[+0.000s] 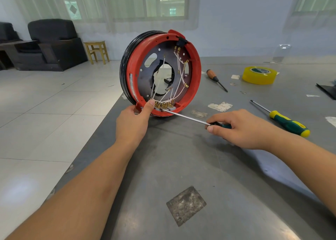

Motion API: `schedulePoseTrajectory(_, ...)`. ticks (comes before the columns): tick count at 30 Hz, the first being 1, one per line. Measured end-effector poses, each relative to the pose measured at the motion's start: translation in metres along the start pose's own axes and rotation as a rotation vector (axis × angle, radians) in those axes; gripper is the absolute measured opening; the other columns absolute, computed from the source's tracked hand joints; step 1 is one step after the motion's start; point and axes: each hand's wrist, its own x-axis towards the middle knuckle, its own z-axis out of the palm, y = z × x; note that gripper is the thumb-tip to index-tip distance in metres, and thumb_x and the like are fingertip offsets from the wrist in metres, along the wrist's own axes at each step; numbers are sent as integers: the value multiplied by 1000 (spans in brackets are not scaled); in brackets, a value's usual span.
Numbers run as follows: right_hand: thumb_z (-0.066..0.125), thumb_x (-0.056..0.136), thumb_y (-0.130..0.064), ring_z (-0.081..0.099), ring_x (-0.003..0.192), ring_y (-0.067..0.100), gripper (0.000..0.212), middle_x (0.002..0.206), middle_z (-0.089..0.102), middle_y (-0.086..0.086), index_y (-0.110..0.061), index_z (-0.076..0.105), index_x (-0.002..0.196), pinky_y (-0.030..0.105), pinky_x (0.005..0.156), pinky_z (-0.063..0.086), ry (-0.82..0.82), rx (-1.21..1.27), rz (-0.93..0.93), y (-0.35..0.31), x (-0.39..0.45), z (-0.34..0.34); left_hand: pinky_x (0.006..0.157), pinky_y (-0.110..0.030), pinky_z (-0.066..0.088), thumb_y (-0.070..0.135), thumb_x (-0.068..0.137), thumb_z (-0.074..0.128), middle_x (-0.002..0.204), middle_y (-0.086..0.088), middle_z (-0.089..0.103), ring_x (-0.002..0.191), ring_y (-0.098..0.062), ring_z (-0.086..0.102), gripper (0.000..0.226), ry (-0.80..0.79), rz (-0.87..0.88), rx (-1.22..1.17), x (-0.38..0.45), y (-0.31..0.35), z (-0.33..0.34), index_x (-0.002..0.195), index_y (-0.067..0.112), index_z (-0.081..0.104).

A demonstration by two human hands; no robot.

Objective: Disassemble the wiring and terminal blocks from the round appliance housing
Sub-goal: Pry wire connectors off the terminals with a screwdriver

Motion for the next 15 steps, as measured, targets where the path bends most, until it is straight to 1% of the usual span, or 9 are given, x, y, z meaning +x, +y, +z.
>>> schedulePoseTrajectory(2,52,100,-51,58,79,-11,22,80,64,-29,-42,68,111,17,64,41,-28,27,20,-1,1,-2,61,-23,38,76,90,58,72,11,63,73,-6,60,55,1,11,2,0,0,0,86,24,74)
schedulePoseTrajectory(3,52,101,-50,58,77,-13,21,80,61,-37,-41,68,111,15,64,41,-40,36,23,-1,1,-2,61,-22,38,75,91,58,75,12,65,75,-6,61,54,2,16,6,-1,0,0,88,24,74)
schedulePoseTrajectory(4,52,101,-50,57,75,-16,21,79,58,-43,-41,68,111,12,61,40,-49,44,24,-2,1,-2,61,-22,38,75,91,57,77,12,66,76,-6,61,53,1,20,11,-1,0,0,89,25,74)
schedulePoseTrajectory(6,53,101,-49,55,70,-20,20,75,56,-47,-40,68,112,6,56,42,-55,61,31,-3,0,-2,63,-22,39,75,90,57,82,13,68,80,-5,63,52,-5,17,14,-1,0,1,93,26,74)
schedulePoseTrajectory(8,53,102,-48,55,68,-21,21,74,55,-47,-38,68,112,2,57,41,-55,73,35,-4,0,-2,63,-22,40,76,90,57,84,14,69,82,-5,63,51,-12,9,18,-1,0,1,94,27,73)
schedulePoseTrajectory(9,53,102,-48,55,69,-21,21,74,55,-48,-38,68,113,2,58,41,-56,73,35,-5,-1,-2,63,-23,40,76,90,58,82,13,68,80,-5,63,52,-14,8,18,-1,0,0,92,27,73)
schedulePoseTrajectory(11,52,102,-49,56,74,-19,22,78,55,-48,-39,68,113,6,58,42,-57,58,35,-7,-1,-2,61,-27,40,76,90,58,77,10,68,76,-8,63,53,-19,2,8,-2,0,0,88,25,73)
schedulePoseTrajectory(13,51,101,-52,56,80,-14,24,80,58,-41,-40,68,114,10,60,38,-38,30,39,-9,-1,0,60,-29,40,75,90,59,74,8,67,73,-9,62,54,-25,-7,9,-2,0,-1,87,23,74)
schedulePoseTrajectory(15,50,101,-52,56,77,-13,24,78,61,-34,-40,68,113,9,59,36,-31,29,56,-11,-2,2,59,-29,39,73,90,60,74,7,67,72,-10,62,54,-27,-16,10,-1,0,-1,87,22,74)
